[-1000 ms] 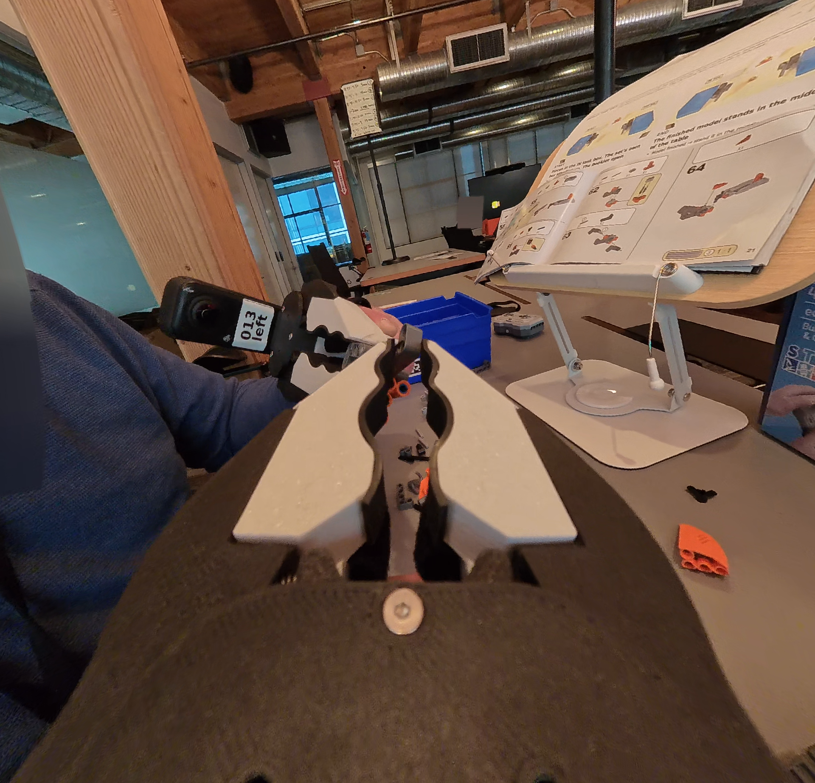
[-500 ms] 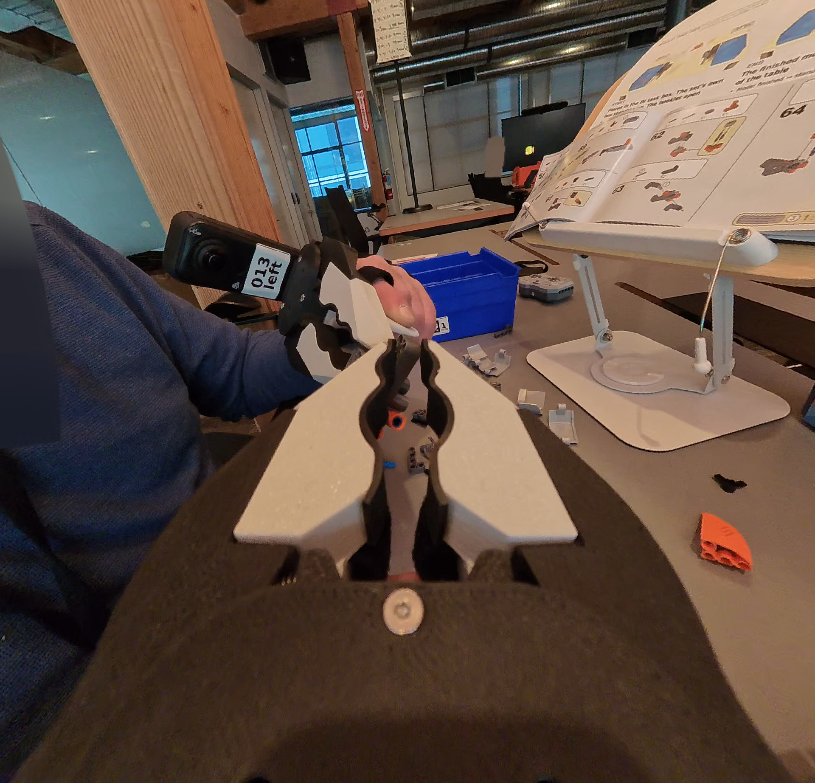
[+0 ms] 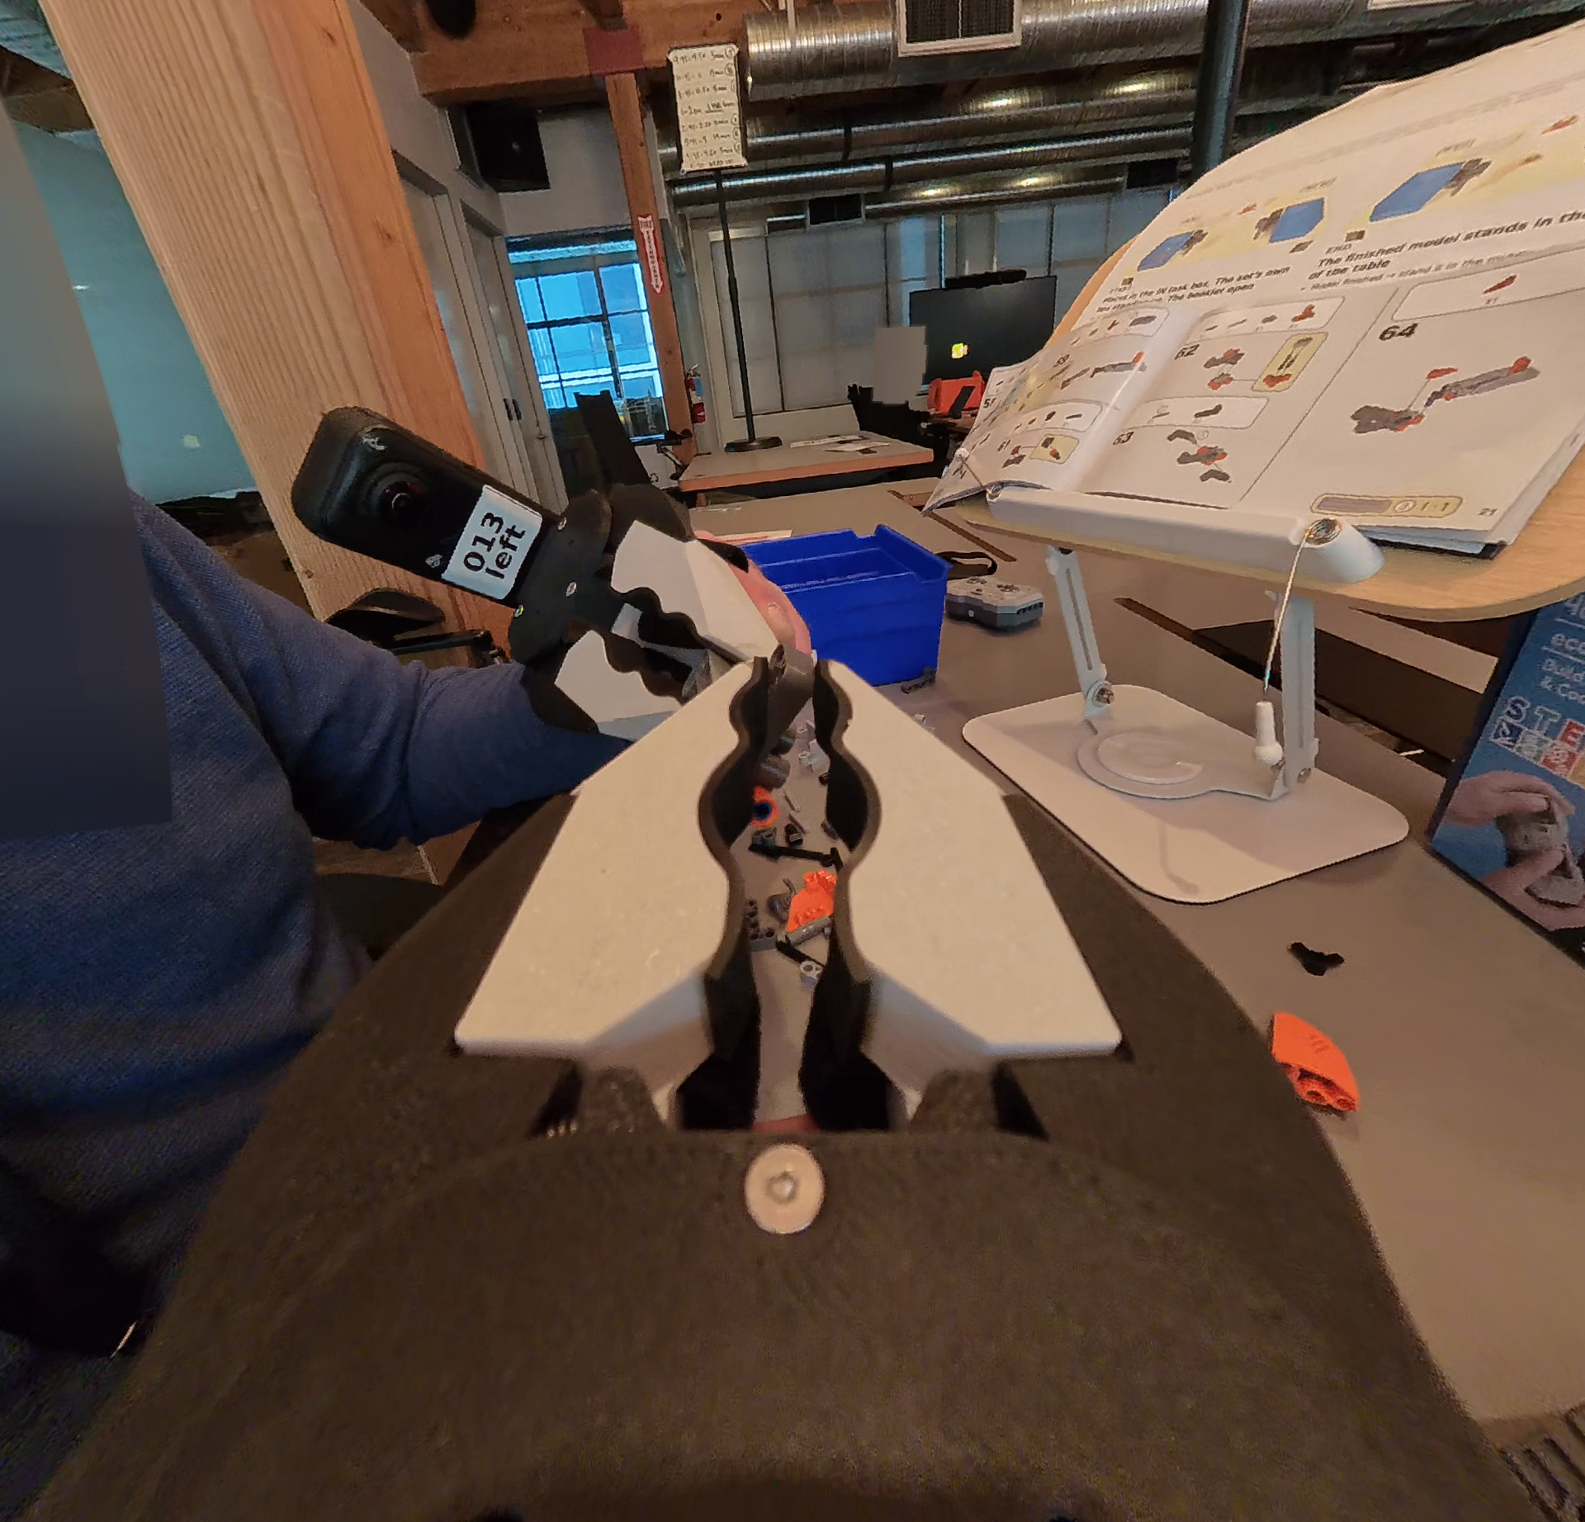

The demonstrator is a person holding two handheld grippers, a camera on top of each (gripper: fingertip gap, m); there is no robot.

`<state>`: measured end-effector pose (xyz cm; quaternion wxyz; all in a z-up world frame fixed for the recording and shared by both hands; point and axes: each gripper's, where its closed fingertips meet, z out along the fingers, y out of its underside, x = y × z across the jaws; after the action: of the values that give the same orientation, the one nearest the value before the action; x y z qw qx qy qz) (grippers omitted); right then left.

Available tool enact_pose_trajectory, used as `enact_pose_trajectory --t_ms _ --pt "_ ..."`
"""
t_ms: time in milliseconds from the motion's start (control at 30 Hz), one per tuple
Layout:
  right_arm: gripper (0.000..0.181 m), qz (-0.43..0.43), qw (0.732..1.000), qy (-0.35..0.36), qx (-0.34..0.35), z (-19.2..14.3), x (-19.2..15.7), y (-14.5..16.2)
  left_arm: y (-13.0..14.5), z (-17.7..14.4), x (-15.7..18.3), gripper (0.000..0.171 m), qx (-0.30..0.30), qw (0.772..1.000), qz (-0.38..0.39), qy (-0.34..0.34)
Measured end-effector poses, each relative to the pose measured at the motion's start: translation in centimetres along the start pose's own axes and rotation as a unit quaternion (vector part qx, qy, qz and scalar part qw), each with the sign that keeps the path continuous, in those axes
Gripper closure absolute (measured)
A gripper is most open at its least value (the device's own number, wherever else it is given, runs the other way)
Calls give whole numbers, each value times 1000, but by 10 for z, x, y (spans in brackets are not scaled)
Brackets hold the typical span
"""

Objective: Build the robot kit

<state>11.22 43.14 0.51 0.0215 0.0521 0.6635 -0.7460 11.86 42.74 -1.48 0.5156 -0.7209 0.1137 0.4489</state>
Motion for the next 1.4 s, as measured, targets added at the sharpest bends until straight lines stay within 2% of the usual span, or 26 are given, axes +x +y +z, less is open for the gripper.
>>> enact_pose_trajectory --t_ms 333,767,1000,1100,1167,1233,1333,1400 --pt "175 -4 1000 6 5 -8 1 -6 2 -10 -36 160 19 992 -113 -51" --pt "176 -36 999 19 -36 -5 0 6 10 -8 -42 159 0 988 -133 -73" --pt "181 -91 991 22 -96 14 -11 34 11 -3 -36 160 -15 990 -122 -67" --pt "181 -96 992 15 -84 3 -12 21 13 -5 -41 160 -18 990 -121 -76" --pt "175 -117 990 48 -60 -8 -3 5 15 -6 -45 160 -25 989 -120 -83" --pt "152 -150 983 91 -59 -13 8 0 16 -5 -43 160 -26 989 -121 -77" --pt "152 -195 973 89 -85 -7 2 11 17 -2 -38 160 -35 990 -115 -72" --pt "163 -217 965 115 -97 -3 7 16 19 0 -36 160 -41 990 -114 -70"
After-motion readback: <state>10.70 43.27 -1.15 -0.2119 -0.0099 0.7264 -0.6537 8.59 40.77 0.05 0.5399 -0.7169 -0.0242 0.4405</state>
